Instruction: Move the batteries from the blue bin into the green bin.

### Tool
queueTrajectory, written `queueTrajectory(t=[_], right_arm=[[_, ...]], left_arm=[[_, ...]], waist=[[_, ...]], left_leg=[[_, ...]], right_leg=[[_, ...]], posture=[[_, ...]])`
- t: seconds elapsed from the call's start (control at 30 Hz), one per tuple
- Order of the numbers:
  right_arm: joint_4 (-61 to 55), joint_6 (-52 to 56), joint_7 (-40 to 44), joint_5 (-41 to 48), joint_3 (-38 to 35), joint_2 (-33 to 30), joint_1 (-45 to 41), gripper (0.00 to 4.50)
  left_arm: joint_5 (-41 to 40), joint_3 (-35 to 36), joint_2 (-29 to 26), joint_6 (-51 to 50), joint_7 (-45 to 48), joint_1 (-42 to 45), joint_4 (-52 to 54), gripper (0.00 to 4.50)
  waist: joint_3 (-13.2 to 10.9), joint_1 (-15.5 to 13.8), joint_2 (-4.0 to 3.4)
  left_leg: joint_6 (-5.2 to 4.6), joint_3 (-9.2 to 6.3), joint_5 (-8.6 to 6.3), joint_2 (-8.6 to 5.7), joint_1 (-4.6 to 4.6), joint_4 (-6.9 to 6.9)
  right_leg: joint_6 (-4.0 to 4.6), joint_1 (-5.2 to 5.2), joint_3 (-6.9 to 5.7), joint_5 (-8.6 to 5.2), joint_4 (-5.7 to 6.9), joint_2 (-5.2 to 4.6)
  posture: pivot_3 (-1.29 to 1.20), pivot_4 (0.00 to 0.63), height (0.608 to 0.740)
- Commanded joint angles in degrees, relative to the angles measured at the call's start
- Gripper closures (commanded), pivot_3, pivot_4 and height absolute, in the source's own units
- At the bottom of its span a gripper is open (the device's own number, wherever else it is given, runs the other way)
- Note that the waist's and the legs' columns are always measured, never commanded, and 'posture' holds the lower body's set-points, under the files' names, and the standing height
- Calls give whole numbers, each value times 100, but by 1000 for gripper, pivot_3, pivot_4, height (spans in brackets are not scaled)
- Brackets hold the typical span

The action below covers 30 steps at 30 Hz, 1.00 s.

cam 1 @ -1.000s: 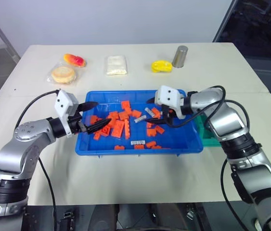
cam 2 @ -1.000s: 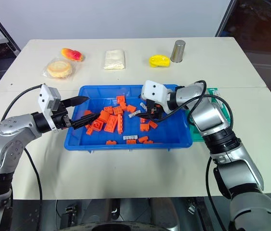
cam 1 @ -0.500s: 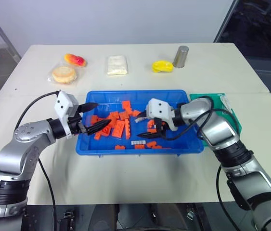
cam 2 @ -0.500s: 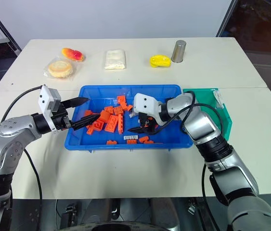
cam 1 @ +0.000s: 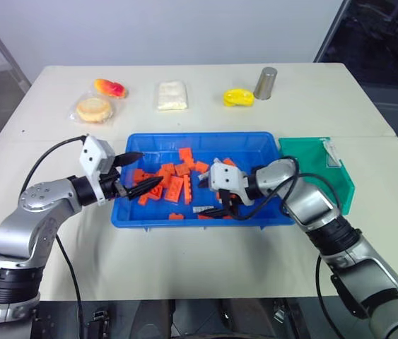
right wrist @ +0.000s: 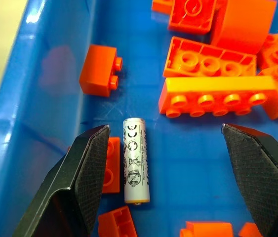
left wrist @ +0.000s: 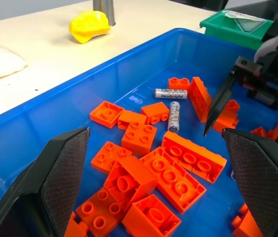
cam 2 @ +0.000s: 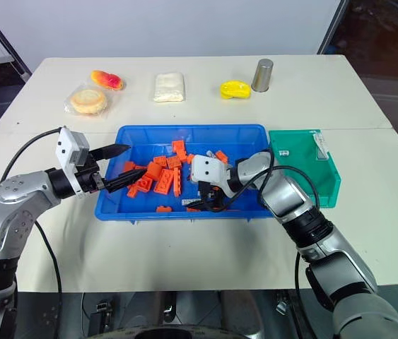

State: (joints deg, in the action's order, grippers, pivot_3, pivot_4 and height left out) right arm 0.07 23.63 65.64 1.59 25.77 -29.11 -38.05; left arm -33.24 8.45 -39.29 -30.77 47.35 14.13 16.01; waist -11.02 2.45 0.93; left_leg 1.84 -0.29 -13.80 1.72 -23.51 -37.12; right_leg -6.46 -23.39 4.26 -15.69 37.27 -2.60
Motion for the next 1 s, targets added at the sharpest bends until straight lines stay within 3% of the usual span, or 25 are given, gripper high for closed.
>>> queueTrajectory(t=[0.03, 0.47, 0.87, 1.0], right_arm=[[99, -233, -70, -85, 38, 84, 1, 796], [673, 141, -178, -196, 35, 203, -151, 796], [283, 811, 81, -142, 265, 29, 24, 796], [401, 1010, 39, -167, 291, 140, -140, 2134]], left_arm=[[-99, 203, -58, 14, -13, -19, 261, 0], [-63, 137, 10, 24, -59, -14, 296, 0], [-4, 116, 7, 82, -38, 79, 274, 0], [-65, 212, -155, 37, 71, 137, 359, 0]], waist=[[0, 2, 0], [3, -3, 4], [8, -6, 12], [8, 0, 13]], left_leg=[[0, 0, 0, 0, 0, 0], [0, -1, 0, 0, 6, 0], [0, -2, 0, 0, 10, 0], [0, -3, 0, 0, 11, 0]], right_leg=[[0, 0, 0, 0, 0, 0], [0, 6, 0, 0, 0, 0], [0, 14, -2, 0, -3, -1], [0, 14, -2, 0, -3, 0]], posture=[[0, 150, 740], [0, 150, 740], [0, 150, 740], [0, 150, 740]])
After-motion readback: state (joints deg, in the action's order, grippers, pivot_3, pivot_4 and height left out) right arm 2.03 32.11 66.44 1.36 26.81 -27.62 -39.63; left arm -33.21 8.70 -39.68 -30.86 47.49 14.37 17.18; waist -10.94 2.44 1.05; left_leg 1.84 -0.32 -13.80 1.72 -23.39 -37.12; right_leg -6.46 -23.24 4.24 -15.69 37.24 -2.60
